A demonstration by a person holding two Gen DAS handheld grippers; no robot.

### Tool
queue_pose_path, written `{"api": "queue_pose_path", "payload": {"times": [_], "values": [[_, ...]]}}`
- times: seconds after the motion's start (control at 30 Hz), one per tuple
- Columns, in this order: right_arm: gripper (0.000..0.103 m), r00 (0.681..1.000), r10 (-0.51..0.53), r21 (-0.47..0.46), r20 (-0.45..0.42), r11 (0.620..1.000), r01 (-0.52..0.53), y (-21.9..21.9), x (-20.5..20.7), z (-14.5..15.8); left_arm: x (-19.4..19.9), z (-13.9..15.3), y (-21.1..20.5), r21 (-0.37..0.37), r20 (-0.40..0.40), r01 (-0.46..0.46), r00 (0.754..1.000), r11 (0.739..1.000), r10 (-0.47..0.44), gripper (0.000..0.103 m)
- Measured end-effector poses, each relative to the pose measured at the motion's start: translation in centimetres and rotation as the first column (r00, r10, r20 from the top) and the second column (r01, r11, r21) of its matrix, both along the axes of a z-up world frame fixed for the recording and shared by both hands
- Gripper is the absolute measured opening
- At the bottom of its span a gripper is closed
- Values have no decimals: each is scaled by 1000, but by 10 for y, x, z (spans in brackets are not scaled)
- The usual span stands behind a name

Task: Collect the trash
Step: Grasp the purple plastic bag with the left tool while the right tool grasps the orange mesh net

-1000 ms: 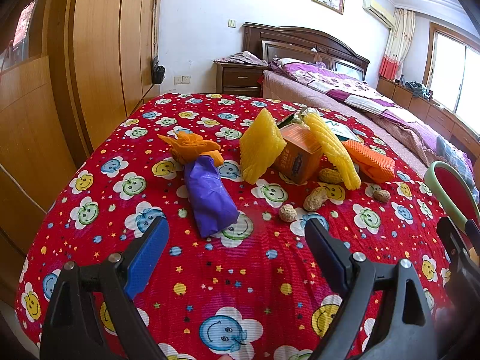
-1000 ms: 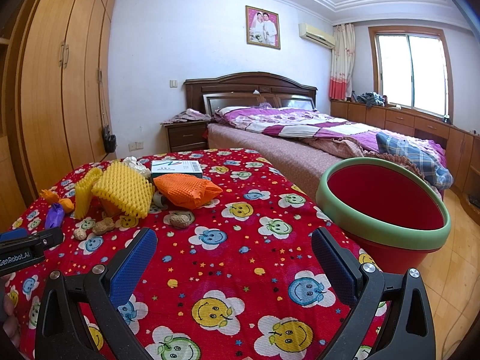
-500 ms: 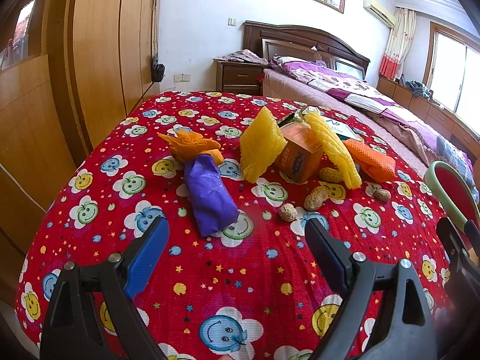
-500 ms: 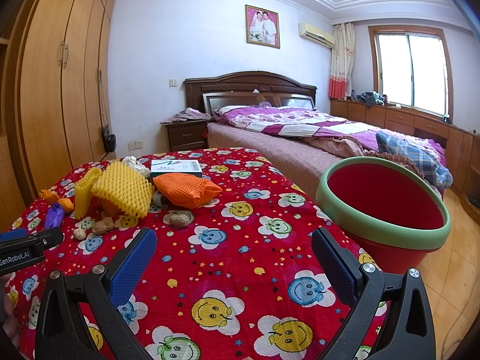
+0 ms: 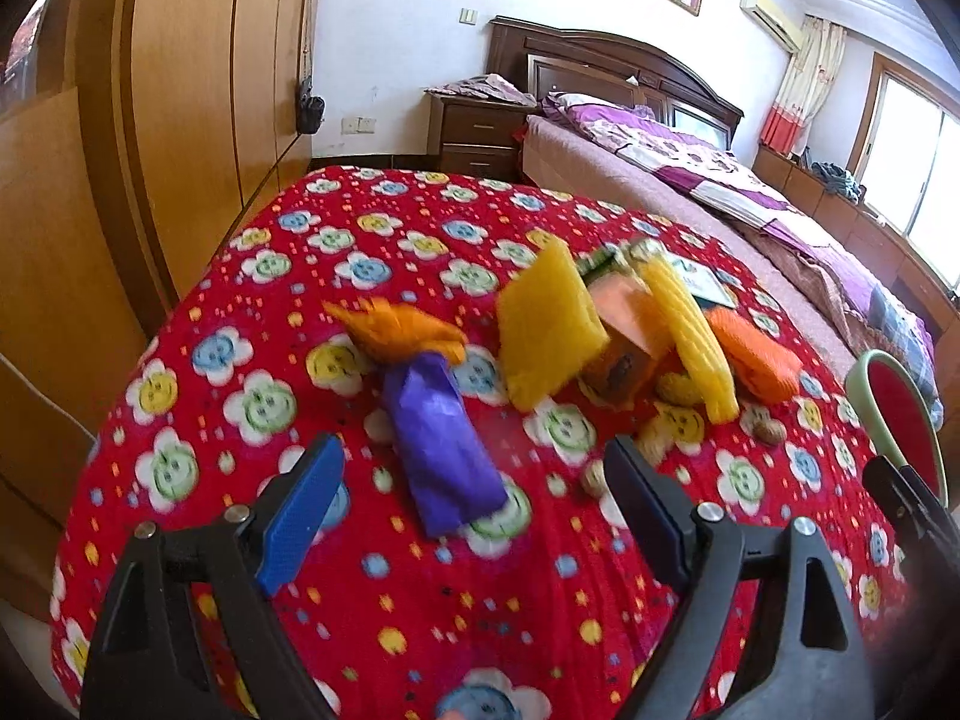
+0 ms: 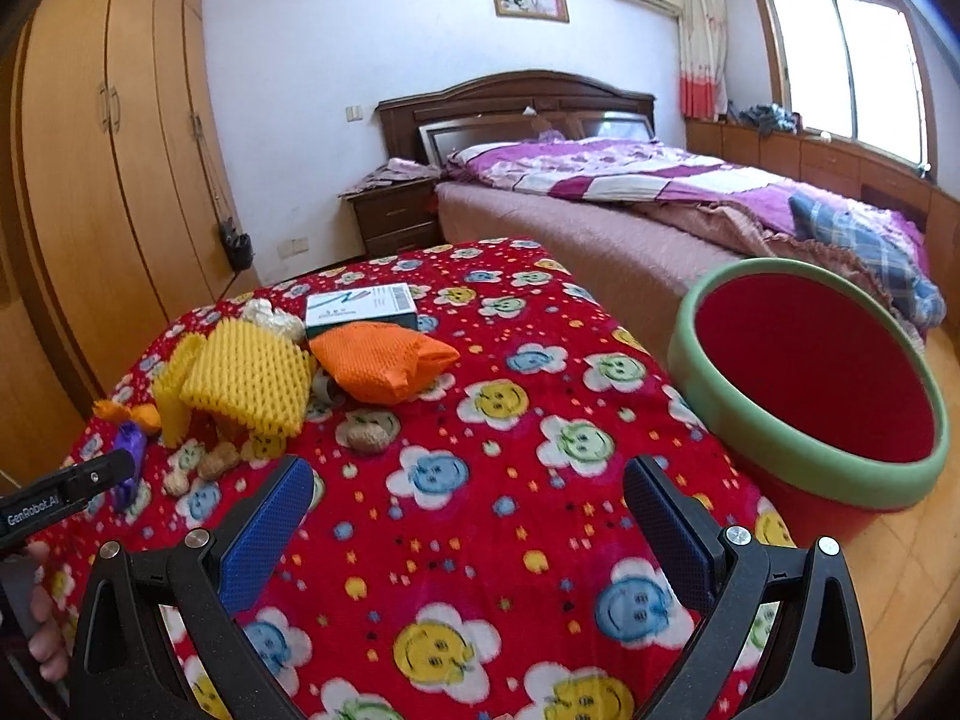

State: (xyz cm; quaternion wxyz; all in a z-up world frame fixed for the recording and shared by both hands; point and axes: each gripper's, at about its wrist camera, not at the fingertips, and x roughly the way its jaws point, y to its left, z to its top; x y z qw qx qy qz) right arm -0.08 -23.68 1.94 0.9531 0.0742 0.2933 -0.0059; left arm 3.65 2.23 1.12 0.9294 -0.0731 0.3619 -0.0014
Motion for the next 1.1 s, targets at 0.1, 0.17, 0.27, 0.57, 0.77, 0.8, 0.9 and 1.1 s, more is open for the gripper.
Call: {"api": "queue_pose_path", "payload": {"times": [0.1, 0.17, 0.27, 0.57, 0.77, 0.8, 0.9, 1.1], "values": [[102, 999, 30, -7, -12, 1000, -30, 5, 16, 5, 12, 4, 3, 18, -11, -1, 1000, 1000, 2, 88], [102, 999, 41, -22, -29, 999, -42, 10, 28, 8, 19, 5, 4, 31, -15, 0, 1000, 1000, 0, 88], [102, 994, 79, -1, -81, 997, -80, 14, 50, 6, 27, 5, 8, 39, -24, 5, 1000, 999, -4, 82], [102, 975, 94, 31, -201, 996, -89, 24, 100, -10, 62, -14, 19, -56, -136, 53, 989, 997, -60, 60], [79, 973, 92, 42, -214, 995, -85, 29, 115, -13, 70, -18, 27, -116, -143, 85, 985, 990, -101, 39], [68, 971, 101, 52, -217, 994, -92, 29, 116, -14, 71, -17, 29, -127, -141, 93, 984, 988, -111, 33], [42, 968, 115, 55, -224, 993, -105, 31, 118, -16, 72, -15, 31, -157, -135, 109, 982, 982, -130, 30], [18, 973, 129, 64, -194, 991, -118, 29, 110, -12, 65, -6, 26, -147, -97, 131, 984, 980, -146, 28]]}}
